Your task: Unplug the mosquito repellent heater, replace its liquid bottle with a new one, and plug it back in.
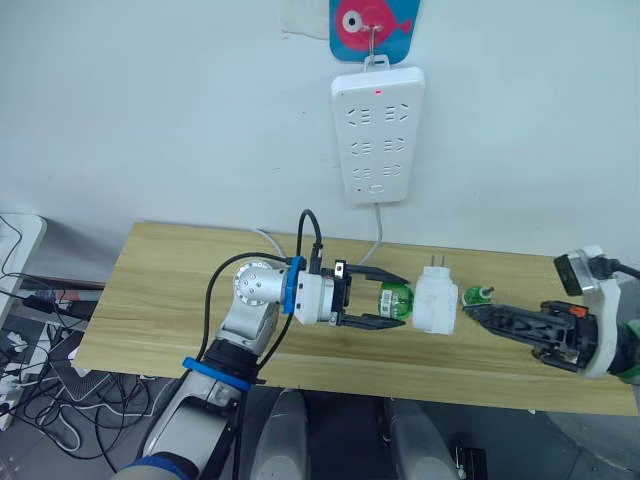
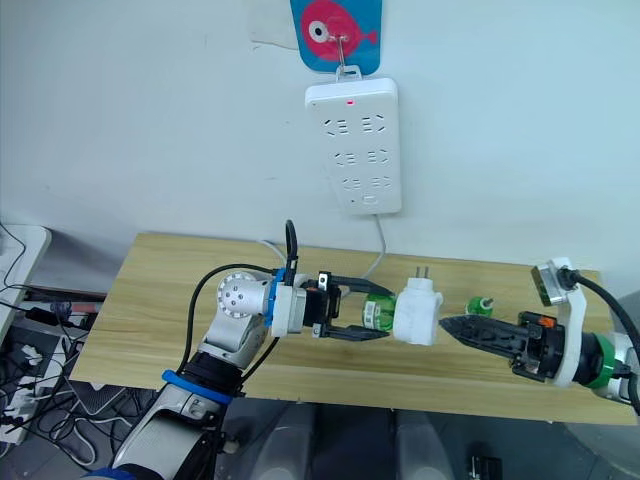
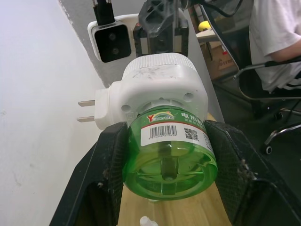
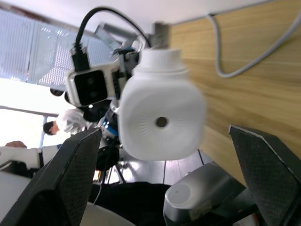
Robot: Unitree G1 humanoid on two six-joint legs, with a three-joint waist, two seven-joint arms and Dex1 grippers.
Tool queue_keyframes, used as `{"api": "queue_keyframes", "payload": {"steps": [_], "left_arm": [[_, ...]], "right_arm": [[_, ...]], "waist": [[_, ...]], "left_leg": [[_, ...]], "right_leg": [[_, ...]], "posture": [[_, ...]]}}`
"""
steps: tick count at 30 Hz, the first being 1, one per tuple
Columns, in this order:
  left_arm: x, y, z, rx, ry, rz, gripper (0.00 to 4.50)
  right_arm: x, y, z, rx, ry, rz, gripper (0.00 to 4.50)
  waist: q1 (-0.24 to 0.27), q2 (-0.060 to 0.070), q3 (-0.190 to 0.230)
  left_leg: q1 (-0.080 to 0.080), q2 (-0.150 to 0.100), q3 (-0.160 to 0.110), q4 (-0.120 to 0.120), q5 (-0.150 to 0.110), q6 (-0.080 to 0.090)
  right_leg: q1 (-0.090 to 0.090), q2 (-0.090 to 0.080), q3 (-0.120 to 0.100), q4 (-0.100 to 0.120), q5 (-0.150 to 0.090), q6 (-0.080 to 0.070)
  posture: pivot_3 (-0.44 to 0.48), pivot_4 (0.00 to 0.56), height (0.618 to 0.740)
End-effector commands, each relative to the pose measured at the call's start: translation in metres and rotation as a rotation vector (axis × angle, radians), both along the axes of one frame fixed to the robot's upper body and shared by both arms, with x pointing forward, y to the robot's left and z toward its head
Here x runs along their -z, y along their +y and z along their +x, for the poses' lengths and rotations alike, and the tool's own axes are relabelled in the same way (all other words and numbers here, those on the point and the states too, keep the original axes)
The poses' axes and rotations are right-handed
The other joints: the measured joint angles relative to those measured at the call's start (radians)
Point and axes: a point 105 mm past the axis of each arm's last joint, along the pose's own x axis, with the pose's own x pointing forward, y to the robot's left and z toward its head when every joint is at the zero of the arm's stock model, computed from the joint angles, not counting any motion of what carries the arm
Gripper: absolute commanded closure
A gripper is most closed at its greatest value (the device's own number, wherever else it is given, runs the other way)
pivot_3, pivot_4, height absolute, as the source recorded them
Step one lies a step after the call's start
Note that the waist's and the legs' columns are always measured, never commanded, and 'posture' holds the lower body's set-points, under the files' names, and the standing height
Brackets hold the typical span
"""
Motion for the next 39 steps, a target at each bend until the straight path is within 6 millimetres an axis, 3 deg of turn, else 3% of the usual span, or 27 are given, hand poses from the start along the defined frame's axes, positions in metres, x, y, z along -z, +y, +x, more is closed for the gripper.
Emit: {"api": "queue_keyframes", "payload": {"steps": [1, 7, 27, 30, 33, 39], "left_arm": [[-0.007, -0.004, -0.004, 0.028, -0.027, -0.029, 2.27], [-0.006, -0.005, -0.007, 0.039, -0.018, -0.029, 2.27], [-0.007, -0.005, -0.006, 0.027, -0.017, -0.034, 2.27], [-0.007, -0.004, -0.007, 0.029, -0.018, -0.031, 2.27], [-0.007, -0.004, -0.008, 0.03, -0.018, -0.031, 2.27], [-0.004, -0.004, -0.008, 0.03, -0.02, -0.01, 2.27]], "right_arm": [[-0.007, 0.008, -0.002, -0.008, -0.04, 0.01, 0.01], [-0.006, 0.016, 0.011, 0.05, -0.068, 0.024, 0.01], [-0.003, 0.03, 0.007, -0.016, -0.061, 0.011, 0.01], [-0.003, 0.03, 0.008, -0.005, -0.063, 0.002, 0.6], [-0.003, 0.03, 0.009, 0.002, -0.064, 0.002, 1.54], [-0.004, 0.03, 0.009, -0.006, -0.069, 0.003, 1.56]], "waist": [[0.0, 0.0, 0.0], [-0.001, 0.0, 0.0], [0.0, 0.0, 0.0], [0.0, 0.0, 0.0], [0.0, 0.0, 0.0], [0.0, 0.0, 0.0]], "left_leg": [[0.0, 0.0, 0.0, 0.0, 0.0, 0.0], [0.0, 0.0, 0.0, 0.0, 0.0, 0.0], [0.0, 0.0, -0.001, 0.0, 0.0, 0.0], [0.0, 0.0, -0.001, 0.0, 0.0, 0.0], [0.0, 0.0, -0.001, 0.0, 0.0, 0.0], [0.0, 0.0, -0.001, 0.0, 0.0, 0.0]], "right_leg": [[0.0, 0.0, 0.0, 0.0, 0.0, 0.0], [0.0, 0.0, 0.0, 0.0, 0.0, 0.0], [0.0, 0.0, -0.001, 0.0, 0.0, 0.0], [0.0, 0.0, -0.001, 0.0, 0.0, 0.0], [0.0, 0.0, -0.001, 0.0, 0.0, 0.0], [0.0, 0.0, -0.001, 0.0, 0.0, 0.0]], "posture": [[0.107, 0.34, 0.74], [0.11, 0.34, 0.74], [0.119, 0.339, 0.74], [0.121, 0.335, 0.74], [0.123, 0.33, 0.74], [0.127, 0.32, 0.74]]}}
